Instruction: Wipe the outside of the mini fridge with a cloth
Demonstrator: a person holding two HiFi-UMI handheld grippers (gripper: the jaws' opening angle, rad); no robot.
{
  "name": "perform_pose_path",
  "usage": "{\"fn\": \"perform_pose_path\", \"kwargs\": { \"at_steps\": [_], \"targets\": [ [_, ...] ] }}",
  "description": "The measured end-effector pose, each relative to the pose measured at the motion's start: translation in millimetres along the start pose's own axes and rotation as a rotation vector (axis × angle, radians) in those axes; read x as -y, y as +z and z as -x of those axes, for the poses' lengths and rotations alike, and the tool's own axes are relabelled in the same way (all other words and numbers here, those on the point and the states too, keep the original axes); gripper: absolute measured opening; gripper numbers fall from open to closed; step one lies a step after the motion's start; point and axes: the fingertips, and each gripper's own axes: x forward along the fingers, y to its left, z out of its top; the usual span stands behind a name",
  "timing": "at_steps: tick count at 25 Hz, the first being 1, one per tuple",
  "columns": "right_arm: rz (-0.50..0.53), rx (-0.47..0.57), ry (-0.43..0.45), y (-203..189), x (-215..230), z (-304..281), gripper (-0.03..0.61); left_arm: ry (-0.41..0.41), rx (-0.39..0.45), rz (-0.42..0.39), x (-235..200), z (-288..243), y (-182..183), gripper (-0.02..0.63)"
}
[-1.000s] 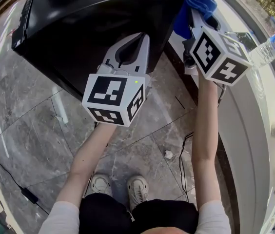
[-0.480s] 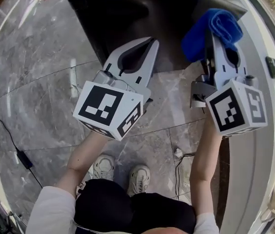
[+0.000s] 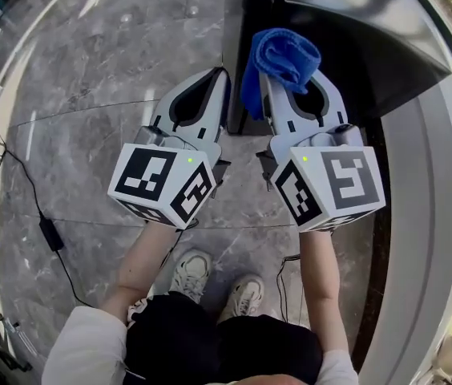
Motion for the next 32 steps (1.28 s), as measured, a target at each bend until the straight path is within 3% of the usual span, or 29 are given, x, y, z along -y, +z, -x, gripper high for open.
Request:
{"fn": "perform_pose_path", "kwargs": {
  "at_steps": [7, 19, 24, 32],
  "targets": [
    [0.034, -0.053, -0.004, -28, -12, -26, 0.052, 0.028, -0.018, 0.001, -15, 1, -9, 0.005],
    [0.061, -0.044, -0.059, -25, 22, -4, 0.052, -0.036, -0.032, -0.001, 18, -19, -22, 0.005],
    [0.086, -0.046, -0.126, -24, 50, 14, 0.052, -0.075, -0.040, -0.001, 39, -29, -29, 0.005],
    [0.069, -0.039, -0.275, -23, 121, 51, 0.052, -0.152, -0.058, -0.077, 83, -50, -46, 0.005]
  ]
}}
